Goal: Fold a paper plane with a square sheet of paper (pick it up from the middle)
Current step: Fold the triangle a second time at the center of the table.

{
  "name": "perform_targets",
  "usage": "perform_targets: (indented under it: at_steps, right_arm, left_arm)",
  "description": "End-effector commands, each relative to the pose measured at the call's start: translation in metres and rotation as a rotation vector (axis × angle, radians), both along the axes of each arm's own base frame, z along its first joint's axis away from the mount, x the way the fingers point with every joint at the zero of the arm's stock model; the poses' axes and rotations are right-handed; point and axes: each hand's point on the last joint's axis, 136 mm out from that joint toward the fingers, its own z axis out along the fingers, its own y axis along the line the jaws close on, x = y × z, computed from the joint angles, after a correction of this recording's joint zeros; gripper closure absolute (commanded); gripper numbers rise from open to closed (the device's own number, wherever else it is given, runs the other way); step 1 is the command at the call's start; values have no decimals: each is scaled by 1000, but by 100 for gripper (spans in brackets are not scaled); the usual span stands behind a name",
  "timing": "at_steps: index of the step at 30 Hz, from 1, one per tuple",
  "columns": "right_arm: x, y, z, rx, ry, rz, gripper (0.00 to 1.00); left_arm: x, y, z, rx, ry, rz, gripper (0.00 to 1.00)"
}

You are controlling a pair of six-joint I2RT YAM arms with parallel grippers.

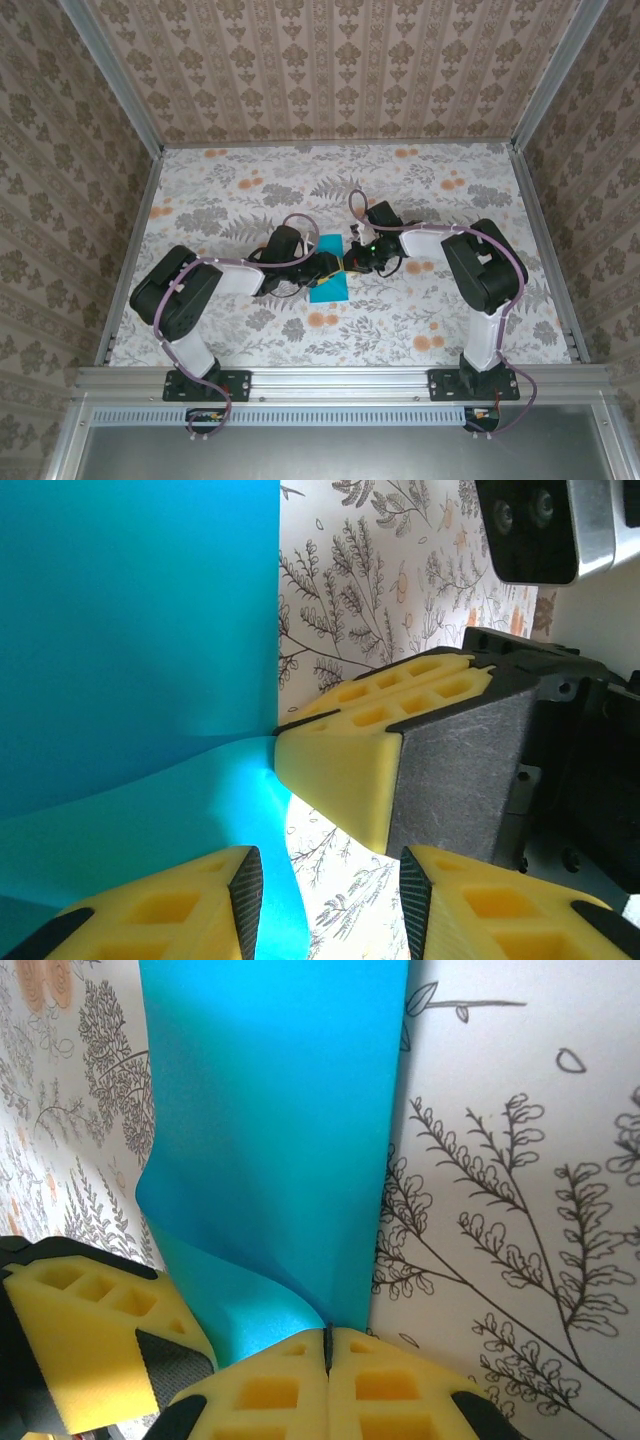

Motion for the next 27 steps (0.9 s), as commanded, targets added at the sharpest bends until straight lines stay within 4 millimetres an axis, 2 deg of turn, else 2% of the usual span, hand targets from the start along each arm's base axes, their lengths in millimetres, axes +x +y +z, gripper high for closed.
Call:
perform_targets:
  at_steps: [1, 10, 27]
  right_arm:
    - [3, 0, -5, -25, 6, 7, 93]
    - [4, 0, -6, -31, 4, 7, 93]
    - [2, -4, -10, -56, 13, 3, 93]
  left_arm:
    - [1, -7, 11, -21, -38, -27, 57]
    - [0, -2, 14, -26, -48, -14, 57]
    - [-1, -2, -5, -3, -2, -18, 57]
